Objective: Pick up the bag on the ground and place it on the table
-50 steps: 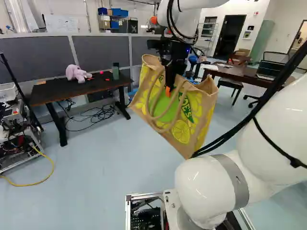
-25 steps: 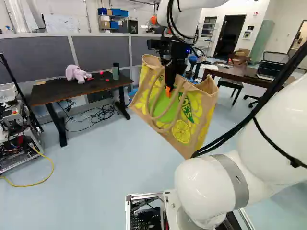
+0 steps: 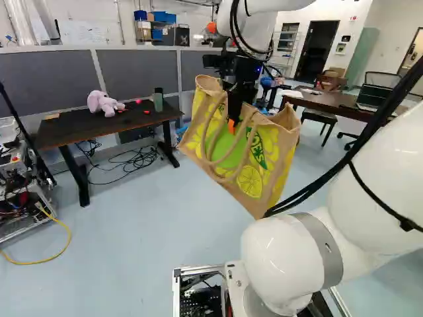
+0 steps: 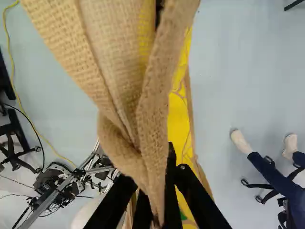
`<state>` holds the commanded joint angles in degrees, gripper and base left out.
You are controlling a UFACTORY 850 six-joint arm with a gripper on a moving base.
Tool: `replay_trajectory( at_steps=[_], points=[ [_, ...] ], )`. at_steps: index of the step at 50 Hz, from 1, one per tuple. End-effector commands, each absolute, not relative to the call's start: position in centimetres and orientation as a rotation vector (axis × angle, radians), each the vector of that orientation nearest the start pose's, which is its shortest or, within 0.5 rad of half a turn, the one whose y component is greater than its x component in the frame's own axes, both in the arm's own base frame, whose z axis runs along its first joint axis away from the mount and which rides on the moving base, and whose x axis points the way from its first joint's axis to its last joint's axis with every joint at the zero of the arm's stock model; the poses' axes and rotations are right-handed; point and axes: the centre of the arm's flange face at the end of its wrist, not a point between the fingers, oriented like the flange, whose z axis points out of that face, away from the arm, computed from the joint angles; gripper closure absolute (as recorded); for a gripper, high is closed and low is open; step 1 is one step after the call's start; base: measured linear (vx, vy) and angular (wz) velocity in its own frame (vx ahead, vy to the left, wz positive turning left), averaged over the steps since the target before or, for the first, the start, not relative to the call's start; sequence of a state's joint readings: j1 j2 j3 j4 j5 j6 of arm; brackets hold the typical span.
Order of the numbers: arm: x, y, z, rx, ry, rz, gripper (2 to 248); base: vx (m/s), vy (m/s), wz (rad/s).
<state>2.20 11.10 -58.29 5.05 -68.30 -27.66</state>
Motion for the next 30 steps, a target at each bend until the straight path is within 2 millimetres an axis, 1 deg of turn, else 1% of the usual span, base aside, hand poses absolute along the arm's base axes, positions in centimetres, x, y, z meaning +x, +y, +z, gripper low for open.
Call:
replay_trajectory(
  at_steps=[15, 30],
  points=[
    [37.77, 2.19, 64.75, -2.974, -0.743, -0.056, 229, 0.12, 0.002, 0.006],
    [37.77, 2.19, 64.75, -2.974, -0.743, -0.056, 229, 0.126, 0.028, 0.126]
  ],
)
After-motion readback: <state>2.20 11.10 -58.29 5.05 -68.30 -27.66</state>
